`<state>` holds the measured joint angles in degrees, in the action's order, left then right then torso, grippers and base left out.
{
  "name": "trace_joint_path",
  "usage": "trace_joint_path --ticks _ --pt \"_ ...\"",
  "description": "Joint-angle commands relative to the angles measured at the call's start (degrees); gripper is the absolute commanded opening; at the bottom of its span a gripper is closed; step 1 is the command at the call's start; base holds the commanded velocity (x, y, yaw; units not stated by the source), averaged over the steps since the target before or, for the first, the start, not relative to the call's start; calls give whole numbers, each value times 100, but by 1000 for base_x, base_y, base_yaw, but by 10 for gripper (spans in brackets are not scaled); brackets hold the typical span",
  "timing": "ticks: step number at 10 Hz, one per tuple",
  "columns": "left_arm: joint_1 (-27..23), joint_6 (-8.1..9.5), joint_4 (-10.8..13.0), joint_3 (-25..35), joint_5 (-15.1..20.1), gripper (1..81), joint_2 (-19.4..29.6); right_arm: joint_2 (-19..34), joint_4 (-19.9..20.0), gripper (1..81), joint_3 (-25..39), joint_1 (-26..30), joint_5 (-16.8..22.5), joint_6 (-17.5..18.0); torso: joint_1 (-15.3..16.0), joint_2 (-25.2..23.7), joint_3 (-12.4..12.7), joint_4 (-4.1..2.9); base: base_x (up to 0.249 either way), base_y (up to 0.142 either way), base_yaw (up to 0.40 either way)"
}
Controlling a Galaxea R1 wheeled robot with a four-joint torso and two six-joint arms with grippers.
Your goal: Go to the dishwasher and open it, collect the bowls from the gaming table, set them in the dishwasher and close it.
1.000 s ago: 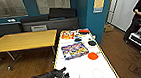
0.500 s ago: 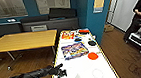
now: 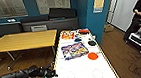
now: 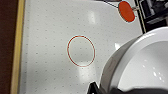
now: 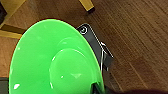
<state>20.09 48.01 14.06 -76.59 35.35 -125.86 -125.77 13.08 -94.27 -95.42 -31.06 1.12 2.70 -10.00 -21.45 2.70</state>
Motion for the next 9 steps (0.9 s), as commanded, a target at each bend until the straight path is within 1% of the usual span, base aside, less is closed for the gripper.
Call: trace_joint_path --ticks 1,2,3,4,5,6,7,8,9 --pt "1088 -11 1387 1631 -498 10 1887 225 -236 10 68 35 311 2 0 0 0 0 0 0 0" --pt "1642 -11 1668 1439 -1043 10 2019 182 -236 10 24 35 320 2 0 0 0 0 0 0 0" --pt "2159 -11 1861 1211 -1438 10 2090 172 -236 10 24 35 381 2 0 0 0 0 0 0 0" --pt "2581 -11 2030 1007 -1836 10 2142 164 -227 10 15 35 390 2 0 0 0 0 0 0 0" --pt "2907 -11 2136 848 -2147 10 2187 128 -227 10 -29 18 390 2 0 0 0 0 0 0 0" --pt "3171 -19 2206 769 -2417 10 2300 94 -227 10 -72 26 390 2 0 0 0 0 0 0 0" --pt "3513 -11 2286 646 -2797 10 2363 67 -227 10 -99 26 399 2 0 0 0 0 0 0 0" --pt "3848 16 2233 320 -3298 10 2319 32 -218 10 -143 26 425 2 0 0 0 0 0 0 0" --pt "4216 42 2225 68 -3932 10 2232 -12 -201 10 -187 44 434 2 -2 0 0 0 0 0 0"
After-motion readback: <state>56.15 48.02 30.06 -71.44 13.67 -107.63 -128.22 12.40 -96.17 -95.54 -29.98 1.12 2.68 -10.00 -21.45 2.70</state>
